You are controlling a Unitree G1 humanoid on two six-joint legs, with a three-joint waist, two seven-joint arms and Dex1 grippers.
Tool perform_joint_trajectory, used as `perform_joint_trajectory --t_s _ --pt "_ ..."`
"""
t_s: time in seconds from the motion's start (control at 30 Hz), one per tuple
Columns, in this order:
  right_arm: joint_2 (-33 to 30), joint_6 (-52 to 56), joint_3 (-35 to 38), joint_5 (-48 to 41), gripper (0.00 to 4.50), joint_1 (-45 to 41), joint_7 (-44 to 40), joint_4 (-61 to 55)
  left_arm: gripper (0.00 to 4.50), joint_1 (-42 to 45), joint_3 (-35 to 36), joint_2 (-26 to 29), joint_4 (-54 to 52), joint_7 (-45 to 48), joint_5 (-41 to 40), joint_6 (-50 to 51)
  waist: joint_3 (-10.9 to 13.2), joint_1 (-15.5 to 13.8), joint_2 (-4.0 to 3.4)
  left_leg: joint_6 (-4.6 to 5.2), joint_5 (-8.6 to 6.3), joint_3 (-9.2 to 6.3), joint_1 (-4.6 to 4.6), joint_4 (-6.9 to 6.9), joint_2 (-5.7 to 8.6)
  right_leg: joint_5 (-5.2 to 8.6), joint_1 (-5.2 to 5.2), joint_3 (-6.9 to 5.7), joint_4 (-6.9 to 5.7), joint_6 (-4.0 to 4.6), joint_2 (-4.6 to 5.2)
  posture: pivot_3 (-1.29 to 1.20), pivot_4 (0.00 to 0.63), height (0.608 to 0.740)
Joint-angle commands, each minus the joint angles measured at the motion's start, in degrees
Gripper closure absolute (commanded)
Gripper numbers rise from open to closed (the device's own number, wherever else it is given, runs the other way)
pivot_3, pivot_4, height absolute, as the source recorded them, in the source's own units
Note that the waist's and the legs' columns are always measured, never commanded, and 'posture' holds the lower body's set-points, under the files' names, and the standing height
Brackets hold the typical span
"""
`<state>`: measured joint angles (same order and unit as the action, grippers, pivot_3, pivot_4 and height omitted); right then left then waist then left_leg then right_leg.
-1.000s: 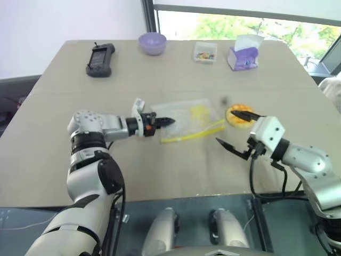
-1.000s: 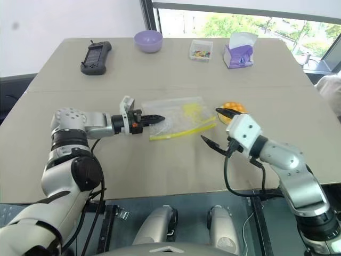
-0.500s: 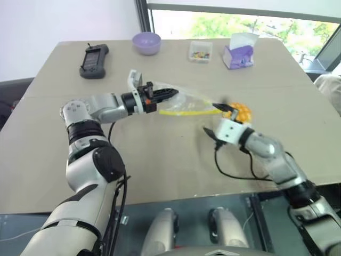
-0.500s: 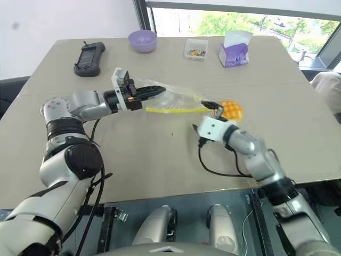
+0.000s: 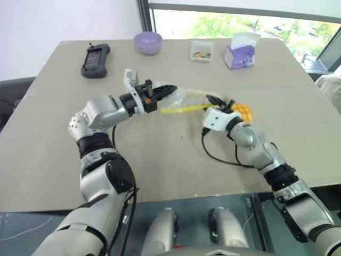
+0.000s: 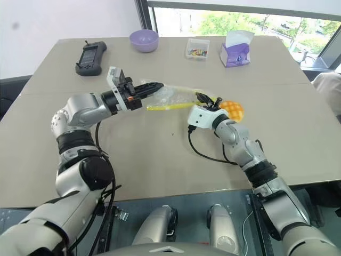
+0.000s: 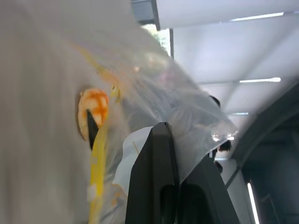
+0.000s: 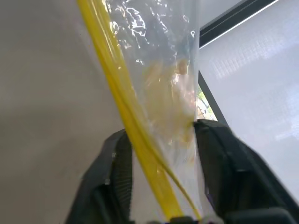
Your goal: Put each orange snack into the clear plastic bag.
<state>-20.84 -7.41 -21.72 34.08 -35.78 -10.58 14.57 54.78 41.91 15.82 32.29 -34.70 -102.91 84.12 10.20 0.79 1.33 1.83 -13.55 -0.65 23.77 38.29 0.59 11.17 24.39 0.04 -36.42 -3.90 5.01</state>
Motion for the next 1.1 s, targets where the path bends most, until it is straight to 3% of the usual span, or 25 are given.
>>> perform_joint_trajectory --t_s 0.03,0.07,0.27,0.37,0.5,0.57,0.6,0.7,0.77,0.87,1.1 --pt "-0.5 -1.19 1.68 -0.05 4.24 -1.75 1.28 -1.13 4.5 -2.07 -4.16 -0.44 -6.71 -5.15 -9.65 -6.12 0.0 -0.01 0.0 0.0 0.0 0.0 -0.01 0.0 0.0 0.0 0.0 0.01 0.0 0.0 0.0 0.0 0.15 0.74" --pt "-0.53 -1.11 2.1 -0.33 4.49 -1.88 1.32 -1.28 4.5 -2.64 -4.74 -0.53 -7.84 -5.41 -10.05 -6.91 0.0 -0.02 0.0 0.0 0.0 0.01 -0.02 0.0 0.0 0.0 0.0 0.02 -0.01 0.0 0.0 0.0 0.15 0.74" --pt "-1.91 -1.01 3.92 -2.94 4.49 -3.13 -1.42 -2.03 4.5 -7.71 -12.4 4.35 -15.75 -0.49 -7.21 -9.72 0.0 0.09 0.0 -0.01 0.02 0.06 -0.04 0.0 0.06 0.0 0.0 0.06 -0.03 0.01 -0.05 0.0 0.15 0.74" --pt "-2.51 -1.15 4.57 -4.47 4.5 -4.56 -3.51 -1.95 3.71 -10.3 -16.76 8.46 -19.08 6.22 -1.96 -7.92 0.0 0.09 0.0 0.0 0.02 0.06 -0.04 0.0 0.07 0.0 0.0 0.05 -0.01 0.01 -0.09 0.0 0.15 0.74" --pt "-2.99 -1.46 4.12 -6.24 4.5 -5.94 -6.75 -0.81 2.01 -15.39 -25.39 16.94 -31.95 24.78 16.04 -10.32 0.0 0.36 -0.01 0.0 0.02 0.15 -0.04 -0.03 0.07 0.01 -0.01 0.07 0.0 0.02 -0.13 0.0 0.15 0.74" --pt "-2.97 -1.18 3.73 -6.92 4.5 -6.32 -8.27 -0.02 2.01 -19.55 -34.36 25.05 -42.39 39.22 30.73 -18.44 0.0 0.36 -0.01 0.0 0.02 0.24 -0.04 -0.09 0.06 0.01 -0.01 0.06 0.05 0.02 -0.15 0.0 0.15 0.74" --pt "-3.07 -1.17 3.33 -6.84 4.5 -6.53 -8.98 0.39 2.01 -22.48 -40.36 30.34 -47.99 46.52 41.34 -27.1 0.01 0.43 -0.01 0.0 0.02 0.25 -0.03 -0.1 0.04 0.01 -0.01 0.04 0.07 0.03 -0.17 0.0 0.15 0.74" --pt "-2.91 -0.94 2.75 -7.02 4.5 -7.29 -10.79 1.57 2.01 -29.05 -48.39 38.19 -55.82 59.24 59.7 -44.38 -0.01 0.69 -0.08 -0.02 0.03 0.53 -0.07 -0.43 0.04 0.01 -0.01 0.1 0.34 0.04 -0.16 0.0 0.15 0.74" --pt "-2.65 -0.83 2.58 -7.19 4.5 -7.87 -11.8 2.32 2.01 -31.07 -49.43 38.72 -56.26 63.34 64.93 -50.16 -0.01 0.2 -0.08 -0.04 0.05 0.48 -0.04 -0.63 0.03 0.01 0.0 0.04 0.56 0.04 -0.14 0.0 0.15 0.74" --pt "-2.04 -0.35 2.27 -7.3 4.5 -8.97 -13.44 3.48 2.01 -31.87 -47.36 37.26 -59.0 65.46 65.95 -51.37 0.0 0.08 -0.07 -0.04 0.05 0.47 0.04 -0.72 -0.02 0.02 0.12 0.02 0.59 0.05 -0.15 0.0 0.15 0.74" --pt "0.91 2.72 2.74 -9.96 4.5 -11.45 -17.83 4.55 2.01 -31.82 -50.85 35.43 -64.97 62.63 75.84 -47.15 0.0 0.2 -0.07 0.0 0.05 0.42 0.06 -0.79 -0.05 0.03 0.17 0.05 0.6 0.03 -0.17 0.0 0.15 0.74"
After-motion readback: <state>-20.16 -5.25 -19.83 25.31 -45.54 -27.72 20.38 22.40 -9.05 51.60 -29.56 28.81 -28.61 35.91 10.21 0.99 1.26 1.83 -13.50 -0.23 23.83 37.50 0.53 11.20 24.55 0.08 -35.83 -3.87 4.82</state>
